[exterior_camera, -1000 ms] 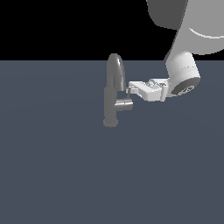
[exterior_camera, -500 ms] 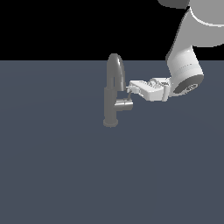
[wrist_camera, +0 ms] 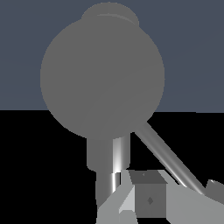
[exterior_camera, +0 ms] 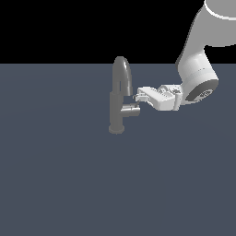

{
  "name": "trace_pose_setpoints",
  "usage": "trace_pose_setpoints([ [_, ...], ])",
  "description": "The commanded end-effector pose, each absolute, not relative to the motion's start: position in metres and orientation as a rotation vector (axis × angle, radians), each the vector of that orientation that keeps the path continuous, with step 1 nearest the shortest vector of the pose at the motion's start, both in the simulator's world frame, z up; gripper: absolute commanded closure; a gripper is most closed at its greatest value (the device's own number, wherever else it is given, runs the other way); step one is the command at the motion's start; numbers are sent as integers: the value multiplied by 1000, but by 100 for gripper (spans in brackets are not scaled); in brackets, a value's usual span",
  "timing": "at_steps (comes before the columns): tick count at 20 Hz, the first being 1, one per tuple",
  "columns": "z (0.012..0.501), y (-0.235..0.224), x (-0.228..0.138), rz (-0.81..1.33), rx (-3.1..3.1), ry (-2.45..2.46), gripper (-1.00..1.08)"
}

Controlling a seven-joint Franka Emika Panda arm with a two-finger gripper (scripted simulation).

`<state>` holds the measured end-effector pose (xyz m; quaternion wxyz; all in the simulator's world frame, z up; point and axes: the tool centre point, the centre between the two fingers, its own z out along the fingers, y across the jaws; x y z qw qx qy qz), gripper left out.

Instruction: Turn on the faucet by rotating a designated handle.

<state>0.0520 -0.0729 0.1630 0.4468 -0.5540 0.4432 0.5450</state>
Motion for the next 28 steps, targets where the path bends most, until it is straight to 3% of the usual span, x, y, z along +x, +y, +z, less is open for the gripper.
trace_pose_setpoints([
  [1, 154, -76, 41, 1366, -1364, 1102, 108],
  [10, 152, -77, 29, 1352, -1376, 1091, 108],
  [19, 89, -83, 9, 1366, -1365, 1102, 108],
  [21, 113, -79, 19, 1348, -1385, 1073, 108],
  [28, 91, -78, 26, 1354, -1379, 1082, 108],
])
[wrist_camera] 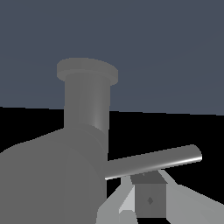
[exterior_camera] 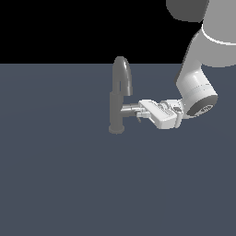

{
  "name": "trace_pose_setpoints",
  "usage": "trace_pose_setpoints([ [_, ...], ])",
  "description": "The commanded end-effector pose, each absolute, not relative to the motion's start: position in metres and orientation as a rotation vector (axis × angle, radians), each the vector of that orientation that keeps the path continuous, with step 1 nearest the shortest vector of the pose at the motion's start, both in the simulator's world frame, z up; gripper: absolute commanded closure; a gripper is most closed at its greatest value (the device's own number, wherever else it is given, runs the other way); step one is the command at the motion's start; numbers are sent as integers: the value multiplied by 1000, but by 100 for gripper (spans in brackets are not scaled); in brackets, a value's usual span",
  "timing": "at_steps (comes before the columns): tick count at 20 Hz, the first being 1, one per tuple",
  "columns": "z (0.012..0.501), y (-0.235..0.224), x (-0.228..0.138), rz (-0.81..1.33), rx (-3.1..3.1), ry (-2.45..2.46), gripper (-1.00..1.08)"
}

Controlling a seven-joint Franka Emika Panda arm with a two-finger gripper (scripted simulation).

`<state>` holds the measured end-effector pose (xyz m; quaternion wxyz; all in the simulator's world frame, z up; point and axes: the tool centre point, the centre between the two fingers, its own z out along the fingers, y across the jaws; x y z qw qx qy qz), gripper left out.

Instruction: Turn on the faucet by rotating a designated handle.

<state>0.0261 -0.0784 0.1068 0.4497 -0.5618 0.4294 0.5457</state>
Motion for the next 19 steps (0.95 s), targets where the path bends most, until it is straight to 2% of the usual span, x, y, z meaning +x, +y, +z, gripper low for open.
trace_pose_setpoints([
  [1, 88, -78, 27, 1354, -1378, 1083, 108],
  [19, 45, -77, 39, 1366, -1366, 1100, 108],
])
